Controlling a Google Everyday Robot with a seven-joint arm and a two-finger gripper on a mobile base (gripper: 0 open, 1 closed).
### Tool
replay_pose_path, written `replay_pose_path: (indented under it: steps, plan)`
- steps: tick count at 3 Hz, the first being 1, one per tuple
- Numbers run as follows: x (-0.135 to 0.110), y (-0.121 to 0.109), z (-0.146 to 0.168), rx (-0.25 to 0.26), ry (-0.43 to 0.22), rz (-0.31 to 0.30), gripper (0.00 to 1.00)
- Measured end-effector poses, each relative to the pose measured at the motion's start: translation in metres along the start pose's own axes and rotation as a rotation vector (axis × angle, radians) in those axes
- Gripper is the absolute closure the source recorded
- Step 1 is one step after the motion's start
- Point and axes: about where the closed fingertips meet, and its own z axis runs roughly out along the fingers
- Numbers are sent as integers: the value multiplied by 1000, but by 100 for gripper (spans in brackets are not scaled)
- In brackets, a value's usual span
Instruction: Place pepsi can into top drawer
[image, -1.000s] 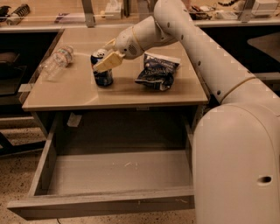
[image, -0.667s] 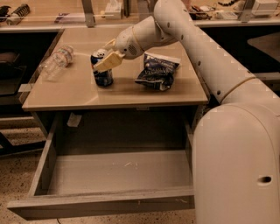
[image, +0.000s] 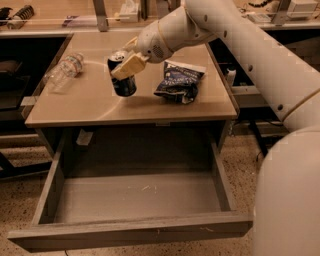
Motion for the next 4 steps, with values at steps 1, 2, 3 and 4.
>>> replay_pose_path:
  steps: [1,2,3,4]
  plan:
    - [2,36,-14,44,2,43,100]
    - [13,74,-20,68,-2,105,100]
    - [22,117,-26,96,-5,170,100]
    - [30,162,-20,118,-3,220,100]
